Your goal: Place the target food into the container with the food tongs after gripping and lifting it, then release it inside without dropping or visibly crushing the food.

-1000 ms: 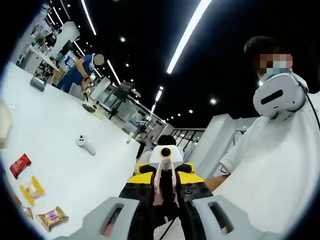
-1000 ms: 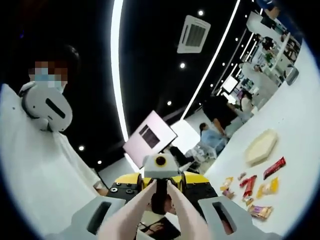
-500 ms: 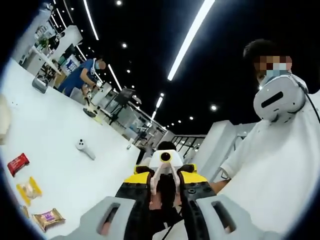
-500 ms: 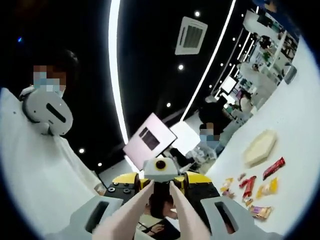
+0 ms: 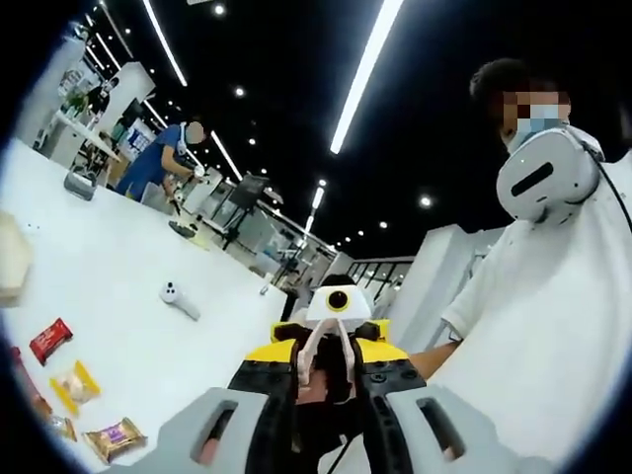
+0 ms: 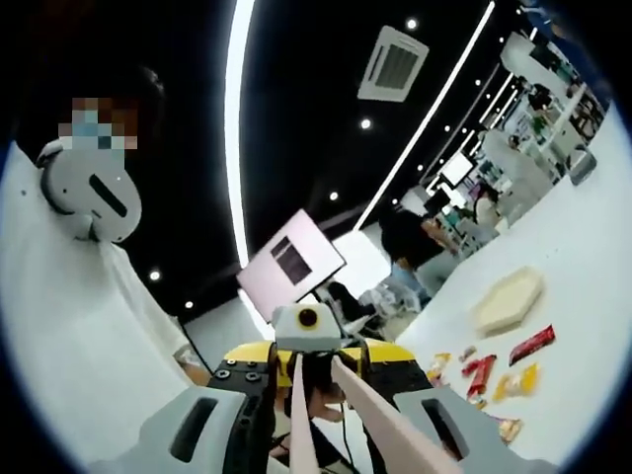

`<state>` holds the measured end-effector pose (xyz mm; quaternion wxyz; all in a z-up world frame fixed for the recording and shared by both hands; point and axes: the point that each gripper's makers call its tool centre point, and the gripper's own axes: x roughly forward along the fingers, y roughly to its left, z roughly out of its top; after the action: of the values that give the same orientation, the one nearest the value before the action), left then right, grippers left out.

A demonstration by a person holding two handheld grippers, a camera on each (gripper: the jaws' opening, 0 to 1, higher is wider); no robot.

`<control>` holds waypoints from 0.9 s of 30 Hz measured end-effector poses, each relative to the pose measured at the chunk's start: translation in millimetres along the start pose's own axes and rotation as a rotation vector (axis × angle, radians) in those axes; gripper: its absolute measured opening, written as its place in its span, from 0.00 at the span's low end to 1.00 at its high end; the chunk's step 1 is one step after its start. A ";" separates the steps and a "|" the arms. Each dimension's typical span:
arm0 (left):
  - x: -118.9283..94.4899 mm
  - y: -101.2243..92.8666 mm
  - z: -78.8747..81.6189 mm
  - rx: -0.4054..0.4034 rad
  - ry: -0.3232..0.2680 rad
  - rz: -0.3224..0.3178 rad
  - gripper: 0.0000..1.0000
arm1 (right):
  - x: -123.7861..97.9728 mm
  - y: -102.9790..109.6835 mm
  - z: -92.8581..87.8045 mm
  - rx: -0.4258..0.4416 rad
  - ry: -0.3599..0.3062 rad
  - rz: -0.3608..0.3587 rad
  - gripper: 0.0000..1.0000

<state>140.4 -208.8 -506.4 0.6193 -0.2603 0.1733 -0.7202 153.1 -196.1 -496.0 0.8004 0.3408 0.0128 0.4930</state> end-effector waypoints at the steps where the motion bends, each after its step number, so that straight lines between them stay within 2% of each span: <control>1: 1.3 0.7 0.3 -0.006 -0.011 -0.001 0.19 | -1.8 -1.2 1.7 0.005 -0.003 0.000 0.33; 3: 2.7 2.5 1.1 -0.025 -0.036 0.001 0.17 | -3.4 -2.3 3.8 0.011 -0.007 -0.002 0.31; 4: 4.9 3.1 4.0 -0.067 -0.078 0.002 0.17 | -4.1 -2.9 5.4 0.013 -0.014 -0.004 0.31; 5: 6.8 2.4 2.5 -0.086 -0.092 -0.003 0.16 | -4.7 -2.7 7.2 0.020 -0.020 -0.001 0.29; 8: 8.6 2.1 3.1 -0.079 -0.125 0.000 0.14 | -5.9 -2.3 9.6 0.023 -0.030 -0.002 0.28; 9: 9.5 1.3 5.0 -0.082 -0.147 -0.001 0.13 | -6.4 -2.3 11.0 0.031 -0.037 -0.001 0.28; 10: 10.3 0.0 10.3 -0.094 -0.193 -0.007 0.13 | -6.2 -1.6 14.1 0.042 -0.050 0.002 0.27; 14: 9.6 -0.2 16.5 -0.110 -0.248 -0.012 0.13 | -3.9 -0.1 19.4 0.051 -0.071 0.009 0.26; 17: 4.2 0.5 28.6 -0.136 -0.327 -0.020 0.12 | -2.3 0.8 20.9 0.058 -0.077 0.007 0.27; 22: 5.2 -0.2 24.8 -0.119 -0.296 -0.018 0.13 | -0.8 0.9 21.0 0.059 -0.076 0.001 0.27; 27: 6.5 -1.8 25.0 -0.122 -0.302 -0.027 0.13 | 2.3 3.1 20.5 0.071 -0.078 0.002 0.29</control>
<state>153.1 -213.1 -484.2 0.6114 -0.4050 0.1184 -0.6694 159.1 -204.4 -477.8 0.7871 0.3881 -0.0012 0.4795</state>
